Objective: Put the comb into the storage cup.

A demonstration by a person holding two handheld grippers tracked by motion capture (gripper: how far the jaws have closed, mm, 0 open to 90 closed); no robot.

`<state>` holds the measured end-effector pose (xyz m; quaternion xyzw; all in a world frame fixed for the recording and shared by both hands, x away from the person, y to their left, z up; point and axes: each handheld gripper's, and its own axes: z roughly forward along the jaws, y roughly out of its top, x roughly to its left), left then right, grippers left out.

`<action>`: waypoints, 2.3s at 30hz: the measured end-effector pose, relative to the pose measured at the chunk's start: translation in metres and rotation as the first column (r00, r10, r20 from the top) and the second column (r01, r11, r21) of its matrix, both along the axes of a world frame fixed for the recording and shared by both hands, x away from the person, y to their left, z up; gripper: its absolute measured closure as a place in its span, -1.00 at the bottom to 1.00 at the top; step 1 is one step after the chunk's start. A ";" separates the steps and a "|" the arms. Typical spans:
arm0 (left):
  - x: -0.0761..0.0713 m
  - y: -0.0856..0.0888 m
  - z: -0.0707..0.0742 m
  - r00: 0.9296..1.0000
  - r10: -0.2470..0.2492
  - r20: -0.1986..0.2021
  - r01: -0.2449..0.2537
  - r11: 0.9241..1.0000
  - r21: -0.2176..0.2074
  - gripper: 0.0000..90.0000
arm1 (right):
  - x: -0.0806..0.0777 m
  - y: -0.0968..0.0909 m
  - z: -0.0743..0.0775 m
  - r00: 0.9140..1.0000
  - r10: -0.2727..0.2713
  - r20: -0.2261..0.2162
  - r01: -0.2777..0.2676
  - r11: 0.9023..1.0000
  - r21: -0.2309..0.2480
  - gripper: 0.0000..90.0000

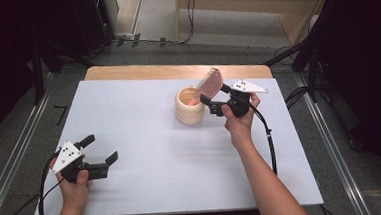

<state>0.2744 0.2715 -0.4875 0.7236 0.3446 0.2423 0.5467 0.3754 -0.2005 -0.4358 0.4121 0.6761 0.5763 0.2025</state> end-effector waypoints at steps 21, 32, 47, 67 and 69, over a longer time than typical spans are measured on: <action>0.000 -0.001 0.000 1.000 0.002 0.002 -0.002 1.000 0.005 -1.00 | -0.040 -0.023 -0.023 0.999 0.036 0.007 -0.036 0.999 -0.030 -1.00; 0.000 -0.001 0.000 1.000 0.002 0.002 -0.002 1.000 0.005 -1.00 | -0.061 -0.034 -0.039 0.999 0.036 0.002 -0.036 0.998 -0.059 -1.00; 0.000 -0.001 0.000 1.000 0.003 0.003 -0.003 1.000 0.004 -1.00 | -0.083 -0.054 -0.054 1.000 0.024 -0.005 -0.024 0.997 -0.077 -1.00; 0.000 -0.001 0.000 1.000 -0.002 0.004 0.002 1.000 0.010 -1.00 | -0.111 -0.074 -0.064 1.000 0.023 -0.001 -0.023 0.995 -0.095 -1.00; 0.000 -0.001 0.000 1.000 -0.001 0.004 0.001 1.000 0.009 -1.00 | -0.113 -0.076 -0.065 1.000 0.023 -0.006 -0.023 0.995 -0.095 -1.00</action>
